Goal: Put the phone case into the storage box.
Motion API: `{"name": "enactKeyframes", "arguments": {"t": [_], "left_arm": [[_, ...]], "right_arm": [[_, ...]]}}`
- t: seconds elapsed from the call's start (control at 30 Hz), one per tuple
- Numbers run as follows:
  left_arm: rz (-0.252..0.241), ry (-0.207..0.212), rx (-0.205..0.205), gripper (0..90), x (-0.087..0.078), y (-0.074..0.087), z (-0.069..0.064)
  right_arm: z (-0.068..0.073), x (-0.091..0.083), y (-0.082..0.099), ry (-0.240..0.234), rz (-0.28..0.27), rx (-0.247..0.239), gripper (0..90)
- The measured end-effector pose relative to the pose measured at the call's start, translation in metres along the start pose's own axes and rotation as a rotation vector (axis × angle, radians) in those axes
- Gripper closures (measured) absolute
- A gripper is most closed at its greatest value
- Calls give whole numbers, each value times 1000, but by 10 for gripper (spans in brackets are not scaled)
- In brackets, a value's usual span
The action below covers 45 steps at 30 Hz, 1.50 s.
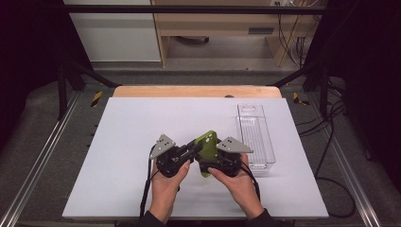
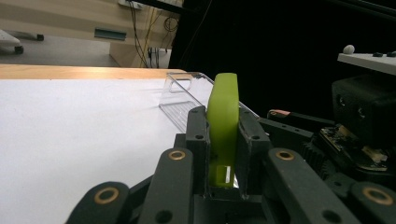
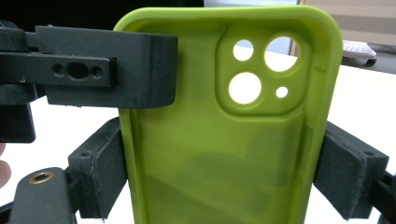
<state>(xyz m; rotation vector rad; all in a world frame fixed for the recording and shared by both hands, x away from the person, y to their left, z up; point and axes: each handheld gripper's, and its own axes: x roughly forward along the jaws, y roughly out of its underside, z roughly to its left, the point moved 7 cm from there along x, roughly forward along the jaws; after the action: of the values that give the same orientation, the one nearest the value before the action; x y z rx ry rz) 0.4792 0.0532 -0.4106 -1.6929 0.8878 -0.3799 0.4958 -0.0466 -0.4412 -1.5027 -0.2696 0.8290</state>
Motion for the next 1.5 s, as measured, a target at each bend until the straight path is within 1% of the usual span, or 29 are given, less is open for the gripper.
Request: {"name": "enactKeyframes", "arguments": {"t": [0.33,1.03,1.17,1.5], "left_arm": [[8,0,-6,772,1,1,0],[21,-3,-3,770,1,2,1],[21,-6,5,769,0,2,1],[28,-9,11,763,0,2,1]], "right_arm": [[-1,-1,1,-3,20,7,158],[0,0,3,-4,26,11,162],[0,0,3,-5,24,11,162],[1,0,3,-5,25,11,162]]}}
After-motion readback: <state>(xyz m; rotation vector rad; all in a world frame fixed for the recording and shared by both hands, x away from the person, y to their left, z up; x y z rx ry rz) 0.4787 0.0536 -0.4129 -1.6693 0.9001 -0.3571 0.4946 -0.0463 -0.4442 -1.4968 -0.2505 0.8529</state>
